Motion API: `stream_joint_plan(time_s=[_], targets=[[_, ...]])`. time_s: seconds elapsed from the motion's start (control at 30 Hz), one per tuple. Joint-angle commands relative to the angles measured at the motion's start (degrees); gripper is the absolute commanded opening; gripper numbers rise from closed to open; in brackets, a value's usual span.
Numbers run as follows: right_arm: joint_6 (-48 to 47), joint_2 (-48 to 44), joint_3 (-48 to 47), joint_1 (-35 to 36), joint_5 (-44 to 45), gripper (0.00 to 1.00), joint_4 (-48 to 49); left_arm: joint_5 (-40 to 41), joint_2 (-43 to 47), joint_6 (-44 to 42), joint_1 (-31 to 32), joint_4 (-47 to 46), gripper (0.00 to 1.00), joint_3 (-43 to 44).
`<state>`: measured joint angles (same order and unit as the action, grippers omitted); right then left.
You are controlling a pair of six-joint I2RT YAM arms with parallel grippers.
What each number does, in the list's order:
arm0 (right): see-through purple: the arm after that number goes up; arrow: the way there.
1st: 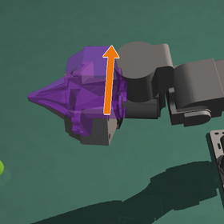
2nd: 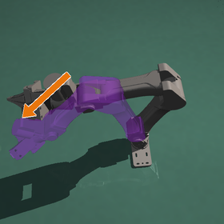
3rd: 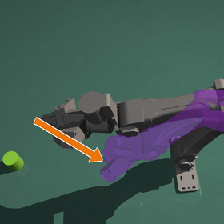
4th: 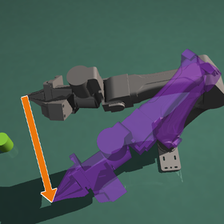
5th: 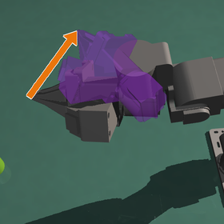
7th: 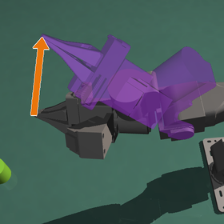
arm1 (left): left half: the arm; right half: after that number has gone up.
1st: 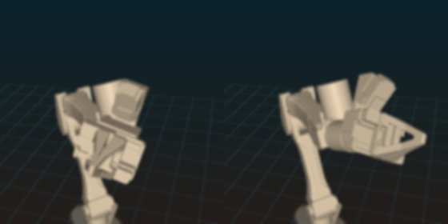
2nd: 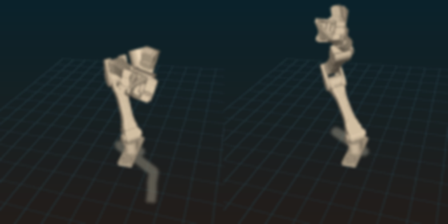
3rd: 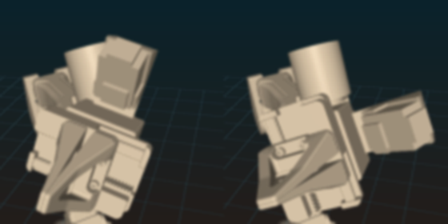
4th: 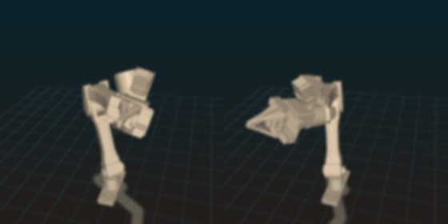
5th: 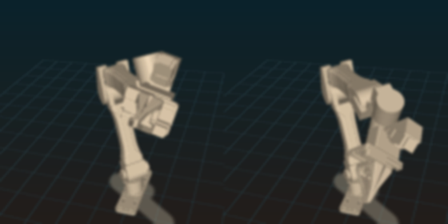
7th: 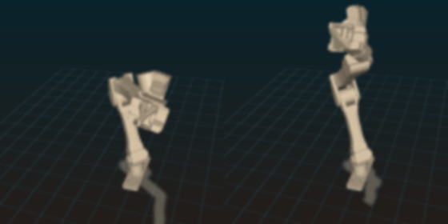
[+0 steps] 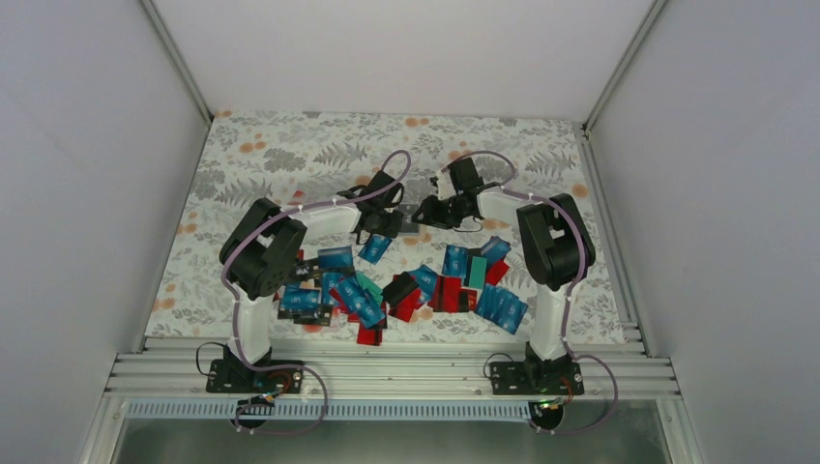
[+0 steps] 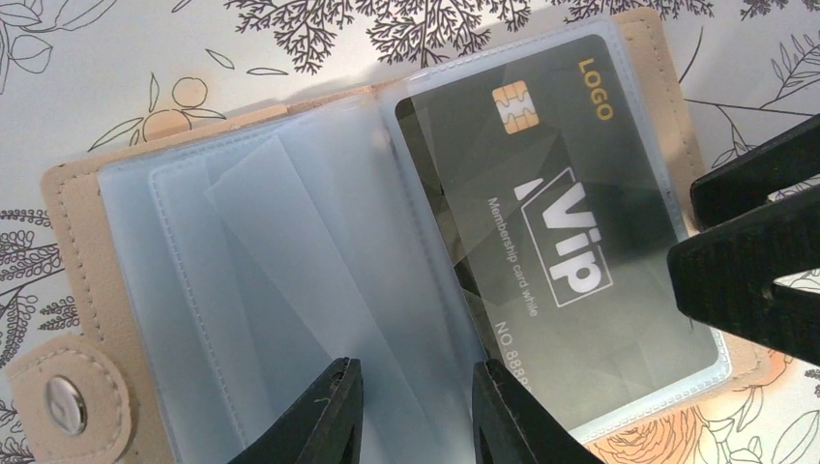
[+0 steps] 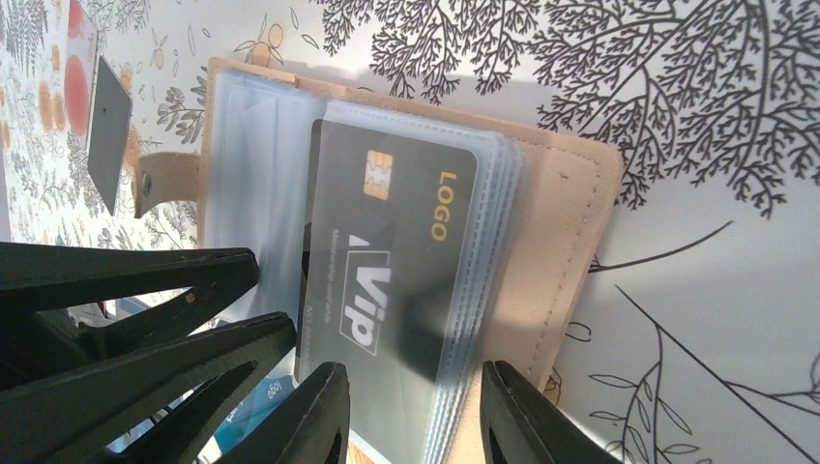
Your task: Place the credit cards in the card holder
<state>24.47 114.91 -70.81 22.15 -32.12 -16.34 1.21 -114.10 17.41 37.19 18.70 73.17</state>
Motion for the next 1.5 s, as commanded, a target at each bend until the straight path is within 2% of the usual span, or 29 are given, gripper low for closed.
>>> stream_joint_plan(time_s=[0.0,0.3,0.73,1.17,1.47], targets=[[0.5,0.74,-0.6,0.35,-0.51,0.36,0.06,-0.83,-1.04,0.34,0.25,-0.69,0.29,-0.48],[0.5,1.22,-0.93,0.63,-6.46,0.35,2.46,-1.56,-1.21,0.52,0.25,-0.83,0.27,-0.55],[-0.36,-1.02,-1.7,2.01,-9.61,0.35,4.06,-2.37,-0.11,0.48,0.25,-0.69,0.26,-0.38],[-0.56,-0.88,-3.79,2.83,-9.51,0.34,2.79,-3.95,6.65,1.85,-0.51,-0.56,0.26,-2.57],[-0.78,0.41,-5.58,3.89,-9.35,0.35,1.8,-5.91,14.26,4.02,-2.73,-1.93,0.26,-9.35]])
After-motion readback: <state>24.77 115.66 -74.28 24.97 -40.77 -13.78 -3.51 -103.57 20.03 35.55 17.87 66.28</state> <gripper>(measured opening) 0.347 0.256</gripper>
